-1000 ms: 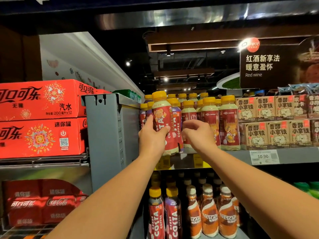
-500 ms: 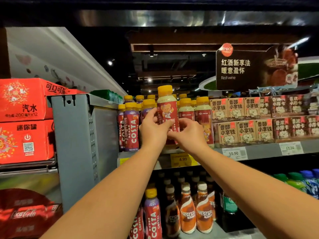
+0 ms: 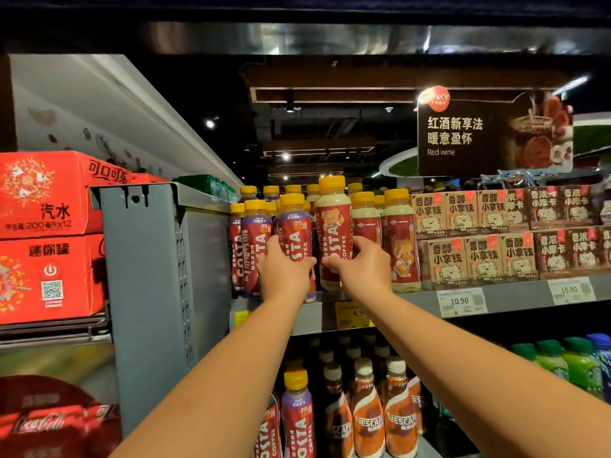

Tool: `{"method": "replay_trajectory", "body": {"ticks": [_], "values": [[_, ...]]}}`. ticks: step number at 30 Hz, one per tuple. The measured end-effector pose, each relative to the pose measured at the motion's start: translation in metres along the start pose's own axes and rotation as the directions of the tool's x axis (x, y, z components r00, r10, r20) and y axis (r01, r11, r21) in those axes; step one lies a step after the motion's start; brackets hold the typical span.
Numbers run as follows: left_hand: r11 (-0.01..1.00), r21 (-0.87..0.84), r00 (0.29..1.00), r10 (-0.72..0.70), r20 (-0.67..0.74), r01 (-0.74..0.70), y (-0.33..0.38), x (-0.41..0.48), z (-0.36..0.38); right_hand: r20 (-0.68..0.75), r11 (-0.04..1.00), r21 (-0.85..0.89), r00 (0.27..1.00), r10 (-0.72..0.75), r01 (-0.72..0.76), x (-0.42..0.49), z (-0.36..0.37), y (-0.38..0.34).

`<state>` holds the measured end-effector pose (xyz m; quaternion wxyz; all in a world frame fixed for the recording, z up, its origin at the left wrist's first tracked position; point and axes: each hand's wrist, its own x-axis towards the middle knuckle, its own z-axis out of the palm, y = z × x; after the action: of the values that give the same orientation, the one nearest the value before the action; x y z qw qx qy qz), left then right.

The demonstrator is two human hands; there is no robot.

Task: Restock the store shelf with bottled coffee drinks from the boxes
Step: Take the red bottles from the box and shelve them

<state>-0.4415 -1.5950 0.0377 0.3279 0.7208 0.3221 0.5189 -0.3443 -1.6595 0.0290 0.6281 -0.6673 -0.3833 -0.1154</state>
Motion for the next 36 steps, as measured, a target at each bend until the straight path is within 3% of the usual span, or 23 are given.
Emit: {"method": "replay_trajectory", "body": {"ticks": [7, 18, 26, 36], "values": [[1.000, 0.009, 0.999, -0.001, 0.036, 0.001, -0.010, 0.002, 0.001, -0.013, 1.000, -0.016, 1.000, 0.006, -0.006, 0.002, 0.015, 0.006], [0.999, -0.001, 0.998, 0.055, 0.013, -0.055, -0.023, 0.007, -0.001, 0.019, 0.941, -0.339, 1.000, 0.004, 0.002, 0.005, 0.015, 0.011], [0.995, 0.054, 0.996, 0.088, 0.000, -0.088, -0.026, 0.007, 0.001, -0.072, 0.958, -0.286, 0.997, -0.019, -0.003, 0.001, 0.017, 0.015], [0.989, 0.125, 0.996, 0.086, -0.007, -0.084, -0.026, 0.008, 0.004, -0.070, 0.968, -0.251, 0.997, -0.035, 0.016, 0.000, 0.016, 0.017]]}}
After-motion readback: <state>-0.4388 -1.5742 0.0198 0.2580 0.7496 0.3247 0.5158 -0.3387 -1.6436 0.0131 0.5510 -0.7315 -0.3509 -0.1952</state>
